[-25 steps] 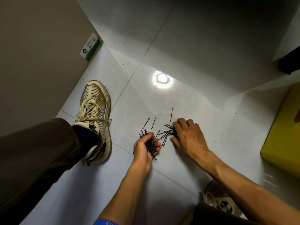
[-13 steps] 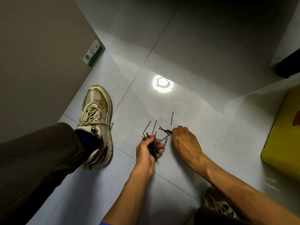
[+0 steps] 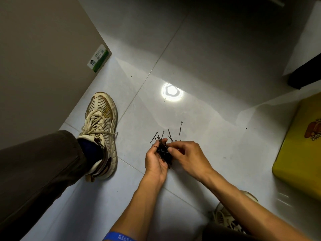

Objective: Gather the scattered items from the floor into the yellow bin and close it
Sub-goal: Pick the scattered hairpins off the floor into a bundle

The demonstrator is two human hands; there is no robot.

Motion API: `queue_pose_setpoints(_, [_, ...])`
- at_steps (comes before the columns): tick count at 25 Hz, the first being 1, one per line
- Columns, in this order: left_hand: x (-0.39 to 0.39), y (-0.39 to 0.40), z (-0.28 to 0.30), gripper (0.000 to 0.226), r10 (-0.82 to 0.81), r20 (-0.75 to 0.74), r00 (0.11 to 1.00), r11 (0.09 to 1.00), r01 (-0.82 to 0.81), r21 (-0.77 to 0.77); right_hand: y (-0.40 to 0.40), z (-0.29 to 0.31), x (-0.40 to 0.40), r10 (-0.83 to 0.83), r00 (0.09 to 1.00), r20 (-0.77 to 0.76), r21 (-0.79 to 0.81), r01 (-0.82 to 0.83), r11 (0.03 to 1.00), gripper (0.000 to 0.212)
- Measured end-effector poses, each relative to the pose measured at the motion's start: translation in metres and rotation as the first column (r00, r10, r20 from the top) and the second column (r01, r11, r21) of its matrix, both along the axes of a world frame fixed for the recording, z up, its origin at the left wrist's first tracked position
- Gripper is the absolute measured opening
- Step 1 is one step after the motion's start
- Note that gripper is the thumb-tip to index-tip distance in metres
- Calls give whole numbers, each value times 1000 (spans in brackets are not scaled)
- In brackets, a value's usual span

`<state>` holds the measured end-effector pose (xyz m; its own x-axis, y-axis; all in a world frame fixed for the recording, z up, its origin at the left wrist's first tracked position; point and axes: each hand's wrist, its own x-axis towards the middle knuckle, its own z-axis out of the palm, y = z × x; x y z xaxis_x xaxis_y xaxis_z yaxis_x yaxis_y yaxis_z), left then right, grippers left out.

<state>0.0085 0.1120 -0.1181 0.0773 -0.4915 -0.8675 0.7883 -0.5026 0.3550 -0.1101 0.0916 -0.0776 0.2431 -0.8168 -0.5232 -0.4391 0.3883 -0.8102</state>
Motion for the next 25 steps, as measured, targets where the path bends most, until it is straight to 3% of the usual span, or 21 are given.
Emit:
queue_pose_setpoints(2, [5, -1, 0, 41, 9, 33, 999, 1000, -10, 16, -4, -2, -6, -92, 996, -15, -102, 90, 991, 14])
queue_pose_setpoints(4, [12, -2, 1, 45, 13, 63, 998, 999, -15, 35, -12, -16, -11, -123, 975, -185, -235, 78, 969, 19])
queue_pose_setpoints(7, [21, -3, 2, 24, -42, 161, 986, 996, 28, 88, -31, -41, -13, -4, 818, -575, -233, -160, 959, 36])
queue_pose_setpoints(9, [30, -4, 1, 12, -54, 244, 968, 990, 20, 140, -34, -52, -4, 129, 736, -664, -252, -383, 889, 29])
queue_pose_setpoints(12, [46, -8, -1, 12, -36, 281, 959, 984, -15, 178, -32, -59, 12, 274, 644, -714, -293, -631, 718, 20])
queue_pose_setpoints(15, [54, -8, -2, 12, -42, 261, 964, 985, -4, 173, -38, -60, 27, 345, 658, -669, -385, -704, 596, 45])
queue_pose_setpoints(16, [54, -7, -1, 12, -47, 255, 966, 986, 3, 169, -39, -60, 31, 425, 592, -685, -356, -780, 514, 52])
queue_pose_setpoints(18, [58, -4, 1, 12, -55, 249, 967, 986, 13, 167, -35, -58, 34, 530, 445, -722, -261, -884, 387, 44])
queue_pose_setpoints(22, [62, -1, 4, 12, -46, 262, 964, 985, 0, 175, -13, -49, 17, 399, 447, -800, -300, -875, 380, 12])
queue_pose_setpoints(25, [63, 7, 1, 11, -61, 275, 960, 983, 9, 185, 28, -56, 25, 581, 426, -693, -419, -895, 156, 27])
